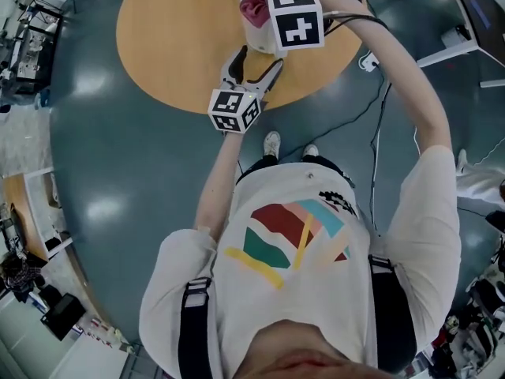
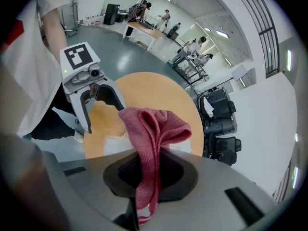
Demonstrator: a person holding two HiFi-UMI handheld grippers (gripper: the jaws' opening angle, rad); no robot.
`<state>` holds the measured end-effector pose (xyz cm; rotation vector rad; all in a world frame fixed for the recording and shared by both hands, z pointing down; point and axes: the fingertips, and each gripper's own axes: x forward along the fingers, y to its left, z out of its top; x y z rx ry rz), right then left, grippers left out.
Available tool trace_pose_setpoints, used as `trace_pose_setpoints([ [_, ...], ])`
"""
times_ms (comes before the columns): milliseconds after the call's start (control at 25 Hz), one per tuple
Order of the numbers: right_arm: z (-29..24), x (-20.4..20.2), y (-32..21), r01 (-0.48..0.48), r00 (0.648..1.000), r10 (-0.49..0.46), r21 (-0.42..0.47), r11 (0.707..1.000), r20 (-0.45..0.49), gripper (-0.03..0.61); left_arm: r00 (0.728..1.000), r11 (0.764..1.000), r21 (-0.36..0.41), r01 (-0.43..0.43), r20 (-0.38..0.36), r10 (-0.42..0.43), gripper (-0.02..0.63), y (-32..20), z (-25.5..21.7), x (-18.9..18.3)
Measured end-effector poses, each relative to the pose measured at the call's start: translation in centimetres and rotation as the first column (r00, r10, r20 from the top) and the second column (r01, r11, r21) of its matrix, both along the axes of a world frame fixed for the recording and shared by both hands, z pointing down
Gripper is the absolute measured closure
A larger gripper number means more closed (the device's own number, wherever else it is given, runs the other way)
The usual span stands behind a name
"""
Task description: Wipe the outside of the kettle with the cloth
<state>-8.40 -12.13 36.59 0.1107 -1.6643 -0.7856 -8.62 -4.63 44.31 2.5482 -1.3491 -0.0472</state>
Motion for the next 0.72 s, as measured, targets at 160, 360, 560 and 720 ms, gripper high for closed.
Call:
trace_pose_setpoints([
  [160,0.2,0.7,2.1,0.004,1.0,-0.004,0.012,1.0,0.004,0.532,0.998,0.998,-0.019,0.058,0.025,-0.057,0.193,1.8,0.7,-1.4],
  [360,0.8,1.3,5.0,-0.009,0.999,0.007,0.06,0.998,0.031,0.532,0.996,0.995,-0.039,0.087,0.032,-0.086,0.193,3.5,1.4,-2.3],
  [560,0.9,1.5,6.8,-0.053,0.996,0.043,0.137,0.989,0.076,0.532,0.994,0.994,-0.036,0.105,0.027,-0.104,0.193,4.4,1.3,-2.9],
  [720,1.6,1.5,7.9,-0.112,0.99,0.089,0.236,0.965,0.106,0.532,0.995,0.994,-0.053,0.1,0.021,-0.099,0.193,4.8,1.7,-3.6],
])
